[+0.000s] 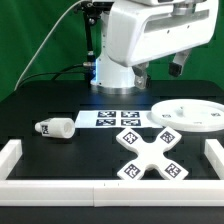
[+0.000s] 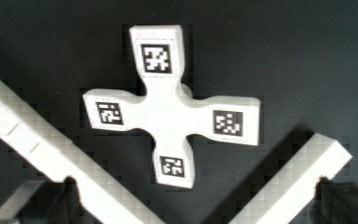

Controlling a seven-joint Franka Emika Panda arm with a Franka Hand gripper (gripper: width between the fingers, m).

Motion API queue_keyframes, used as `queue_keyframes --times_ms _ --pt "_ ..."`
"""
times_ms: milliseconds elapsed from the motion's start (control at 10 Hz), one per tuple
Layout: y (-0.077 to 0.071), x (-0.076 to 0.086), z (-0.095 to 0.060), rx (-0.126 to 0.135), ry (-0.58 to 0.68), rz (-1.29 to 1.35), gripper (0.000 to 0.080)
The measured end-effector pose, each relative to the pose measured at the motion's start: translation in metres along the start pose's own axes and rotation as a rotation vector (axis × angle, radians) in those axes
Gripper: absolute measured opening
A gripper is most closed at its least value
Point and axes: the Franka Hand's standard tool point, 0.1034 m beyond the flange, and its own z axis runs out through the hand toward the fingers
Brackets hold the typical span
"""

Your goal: Assemble round table

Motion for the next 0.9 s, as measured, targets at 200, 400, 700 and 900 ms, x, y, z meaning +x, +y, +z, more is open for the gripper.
queue_keyframes --times_ms 200,400,700,900 --pt "0.0 0.001 0.0 0.0 0.0 0.0 0.0649" --pt "0.021 -0.009 0.019 0.016 -0.016 -0.116 0.0649" --pt "0.032 -0.018 0.064 0.072 -0.052 -0.084 0.0649" --pt "0.029 -0.016 0.079 0.08 -0.057 -0.088 0.0649"
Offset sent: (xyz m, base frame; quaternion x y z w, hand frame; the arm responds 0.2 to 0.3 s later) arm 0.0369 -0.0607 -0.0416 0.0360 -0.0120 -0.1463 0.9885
